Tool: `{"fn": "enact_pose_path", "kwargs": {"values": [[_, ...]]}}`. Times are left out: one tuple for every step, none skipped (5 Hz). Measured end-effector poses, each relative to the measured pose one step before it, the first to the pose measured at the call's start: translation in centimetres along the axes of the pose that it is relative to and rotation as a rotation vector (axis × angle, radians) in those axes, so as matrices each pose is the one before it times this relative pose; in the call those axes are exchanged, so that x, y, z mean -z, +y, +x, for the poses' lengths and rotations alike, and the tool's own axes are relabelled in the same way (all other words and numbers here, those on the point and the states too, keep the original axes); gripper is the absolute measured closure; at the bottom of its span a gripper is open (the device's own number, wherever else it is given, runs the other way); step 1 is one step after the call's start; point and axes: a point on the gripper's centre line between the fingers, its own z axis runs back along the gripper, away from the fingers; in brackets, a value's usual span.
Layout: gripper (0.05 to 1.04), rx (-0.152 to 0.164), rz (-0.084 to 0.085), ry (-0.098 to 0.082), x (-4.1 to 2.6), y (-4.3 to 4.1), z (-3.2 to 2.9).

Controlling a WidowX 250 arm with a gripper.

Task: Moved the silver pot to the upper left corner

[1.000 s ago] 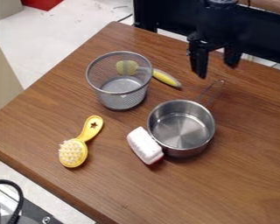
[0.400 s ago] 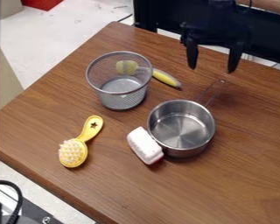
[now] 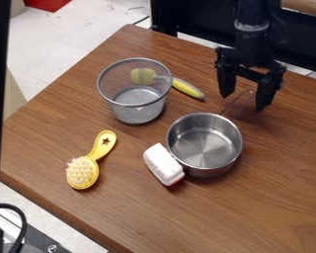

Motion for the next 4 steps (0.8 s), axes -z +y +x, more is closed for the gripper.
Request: {"fn": "enact_pose_path", "kwargs": {"values": [[0.083, 0.1297, 0.0001, -0.0048, -0.191, -0.071, -0.162], [0.083, -0.0018, 0.0179, -0.0165, -0.23, -0.165, 0.097], [0.083, -0.0381, 0.0661, 0.0059, 0.938, -0.023, -0.273], [0.083, -0.0298, 0.0191, -0.0024, 0.912, -0.768, -0.313]]}}
